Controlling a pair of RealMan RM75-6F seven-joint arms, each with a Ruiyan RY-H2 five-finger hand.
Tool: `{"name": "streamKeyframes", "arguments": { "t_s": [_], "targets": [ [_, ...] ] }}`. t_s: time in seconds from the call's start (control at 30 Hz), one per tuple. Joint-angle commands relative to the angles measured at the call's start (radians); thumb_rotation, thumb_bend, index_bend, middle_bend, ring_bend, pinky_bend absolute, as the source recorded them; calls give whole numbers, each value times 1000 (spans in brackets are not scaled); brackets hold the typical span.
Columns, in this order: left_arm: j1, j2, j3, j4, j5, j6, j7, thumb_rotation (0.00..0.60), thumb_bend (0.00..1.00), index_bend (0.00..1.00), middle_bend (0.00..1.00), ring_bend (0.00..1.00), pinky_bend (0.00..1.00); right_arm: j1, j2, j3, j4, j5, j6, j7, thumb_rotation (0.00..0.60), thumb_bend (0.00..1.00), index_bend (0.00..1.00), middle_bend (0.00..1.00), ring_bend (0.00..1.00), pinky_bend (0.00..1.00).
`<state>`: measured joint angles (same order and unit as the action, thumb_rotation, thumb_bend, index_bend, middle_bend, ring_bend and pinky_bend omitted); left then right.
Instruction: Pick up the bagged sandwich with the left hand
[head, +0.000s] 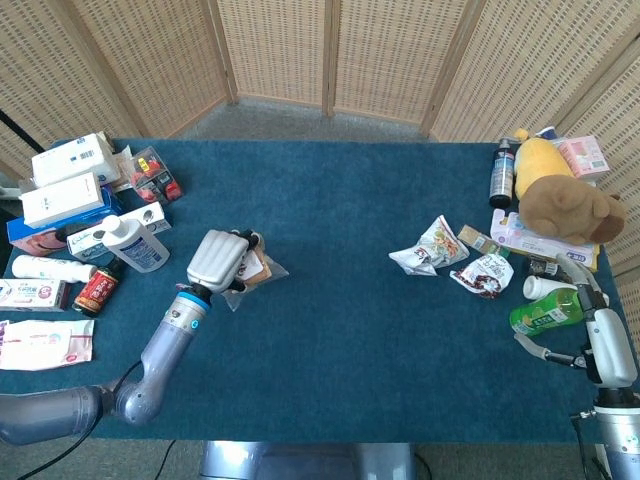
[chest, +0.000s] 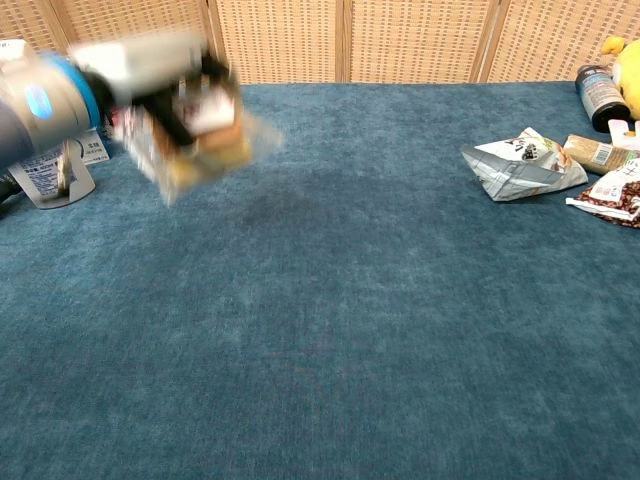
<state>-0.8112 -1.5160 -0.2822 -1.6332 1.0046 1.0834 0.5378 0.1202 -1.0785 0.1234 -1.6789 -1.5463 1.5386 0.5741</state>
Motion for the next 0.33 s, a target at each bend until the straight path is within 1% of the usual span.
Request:
{"name": "streamKeyframes", "arguments": {
  "t_s": [0.03,0.13,0.17,0.23,0.33],
  "targets": [
    [-25,103,-104,-135,41,75,20,600,0,856,831,799,928,0,-1,-1,-3,-2,0,-5,600,0,0,0,0,0],
    [-41,145,-160,-198,39,119,51,600,0,858,833,796,925,1,-3,-3,-6,-2,-3,-11,600,0,0,0,0,0],
    [-45,155,-171,-211,36,126,60,600,0,858,833,796,925,2,-3,-3,-7,-2,-4,-11,600,0,0,0,0,0],
    [-52,174,-186,-231,22,137,79,600,0,858,833,796,926,2,-3,-4,-8,-5,-3,-11,600,0,0,0,0,0],
    [-58,187,-183,-247,-5,139,95,600,0,858,833,796,926,1,-3,-5,-9,-9,-1,-11,600,0,0,0,0,0]
  ]
}}
